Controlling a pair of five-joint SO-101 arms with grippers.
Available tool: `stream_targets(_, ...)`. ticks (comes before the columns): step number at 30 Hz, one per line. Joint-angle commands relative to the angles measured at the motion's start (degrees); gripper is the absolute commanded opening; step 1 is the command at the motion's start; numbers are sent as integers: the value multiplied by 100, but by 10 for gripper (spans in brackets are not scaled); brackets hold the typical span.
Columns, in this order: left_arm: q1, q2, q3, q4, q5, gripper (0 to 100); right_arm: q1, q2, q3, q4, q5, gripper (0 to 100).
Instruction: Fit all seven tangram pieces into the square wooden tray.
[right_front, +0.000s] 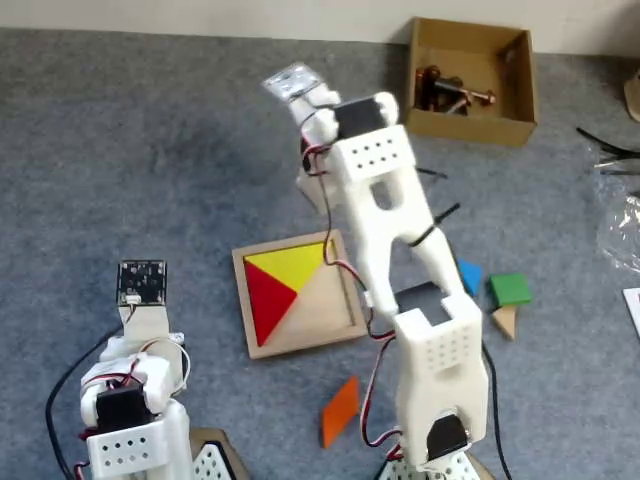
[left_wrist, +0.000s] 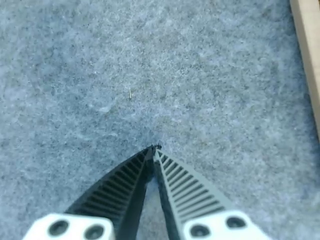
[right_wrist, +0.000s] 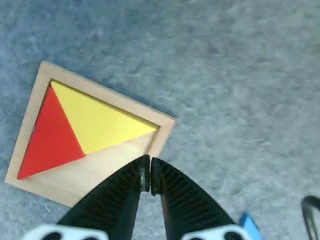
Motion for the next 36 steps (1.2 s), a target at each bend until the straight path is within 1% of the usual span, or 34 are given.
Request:
stream_targets(1,-66,-31,110,26,53,5,268,-1138,-48,101,-35,4)
stream_targets(8,-66,-31,110,26,53,5,936,-2422,1253,75,-9,4)
stream_targets(15,-66,-31,110,26,53,5,1956,-3187,1956,75,0,4)
stream_targets(21,-66,-31,110,26,53,5,2932,-3389,2695,57,0,4)
stream_targets(23,-66,-31,110,26,53,5,3248,-3389,2976,-163,9,4)
stream_targets(25,-66,-31,110,26,53,5,3565,-3389,3345,-611,123,4)
stream_targets(29,-66,-31,110,26,53,5,4057,-3389,4171,-1534,870,4)
stream_targets(32,-66,-31,110,26,53,5,4400,-3389,4664,-2009,1169,6)
stream_targets(36,-66,-31,110,26,53,5,4892,-3389,5077,-2589,1204,6)
